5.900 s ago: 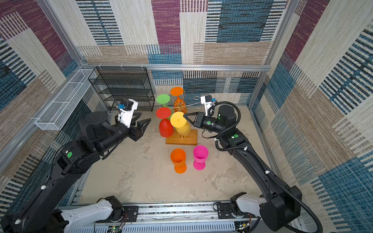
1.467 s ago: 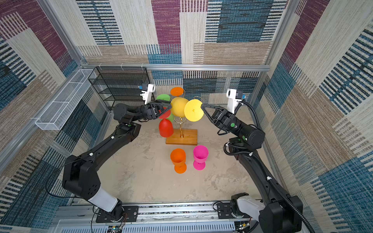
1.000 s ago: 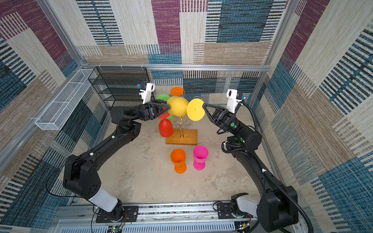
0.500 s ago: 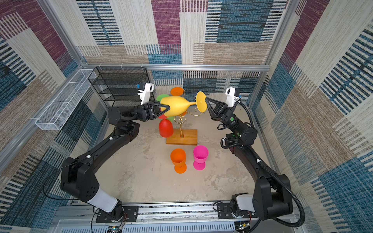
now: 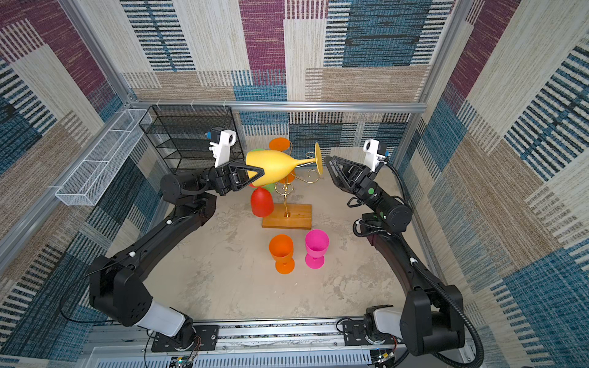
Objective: Take the wine glass off the wine glass rack
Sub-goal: 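Open the right gripper and draw it back while the left carries the glass away, then lower the yellow glass upright beside the orange glass with the left gripper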
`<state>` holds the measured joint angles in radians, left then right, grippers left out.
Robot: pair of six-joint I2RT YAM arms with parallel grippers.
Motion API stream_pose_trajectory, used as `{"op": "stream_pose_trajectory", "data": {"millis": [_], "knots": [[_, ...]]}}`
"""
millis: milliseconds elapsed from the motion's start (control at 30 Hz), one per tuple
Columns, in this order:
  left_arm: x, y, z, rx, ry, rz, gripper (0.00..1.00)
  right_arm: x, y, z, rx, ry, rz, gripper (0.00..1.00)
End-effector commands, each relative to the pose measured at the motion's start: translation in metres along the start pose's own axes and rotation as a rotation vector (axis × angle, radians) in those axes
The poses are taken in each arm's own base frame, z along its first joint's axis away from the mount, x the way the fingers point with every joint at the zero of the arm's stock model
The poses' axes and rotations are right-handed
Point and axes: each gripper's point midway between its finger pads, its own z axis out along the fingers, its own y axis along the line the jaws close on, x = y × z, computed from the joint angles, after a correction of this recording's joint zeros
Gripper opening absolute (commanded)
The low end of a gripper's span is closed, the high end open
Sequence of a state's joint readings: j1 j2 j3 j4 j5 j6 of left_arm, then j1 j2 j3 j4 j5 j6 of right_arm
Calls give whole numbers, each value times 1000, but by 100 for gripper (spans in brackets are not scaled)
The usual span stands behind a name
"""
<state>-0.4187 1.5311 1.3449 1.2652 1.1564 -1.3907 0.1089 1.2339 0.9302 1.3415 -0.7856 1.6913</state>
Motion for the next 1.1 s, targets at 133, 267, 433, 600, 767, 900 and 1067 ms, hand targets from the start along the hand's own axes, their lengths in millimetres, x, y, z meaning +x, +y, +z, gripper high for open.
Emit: {"op": "stream_pose_trajectory", "data": {"millis": [133, 267, 433, 600, 767, 900, 1067], "knots": [[-8, -16, -3, -134, -5, 124, 0, -10, -2, -1, 247, -20, -284, 62], [-6, -4, -32, -539, 24, 232, 0, -25, 3, -11, 423, -81, -439, 63], [-19, -14, -83, -934, 22, 341, 0, -42, -1, -33, 638, -153, -565, 65], [-21, -30, -149, -1300, -33, 395, 0, -47, -13, -48, 740, -176, -595, 66], [-4, -28, -203, -1591, 4, 337, 0, -46, -36, -53, 785, -154, -558, 66], [23, -9, -216, -1655, 135, 226, 0, -44, -54, -53, 806, -125, -517, 66], [78, 27, -216, -1621, 379, 8, 0, -43, -72, -54, 841, -83, -489, 67]]}}
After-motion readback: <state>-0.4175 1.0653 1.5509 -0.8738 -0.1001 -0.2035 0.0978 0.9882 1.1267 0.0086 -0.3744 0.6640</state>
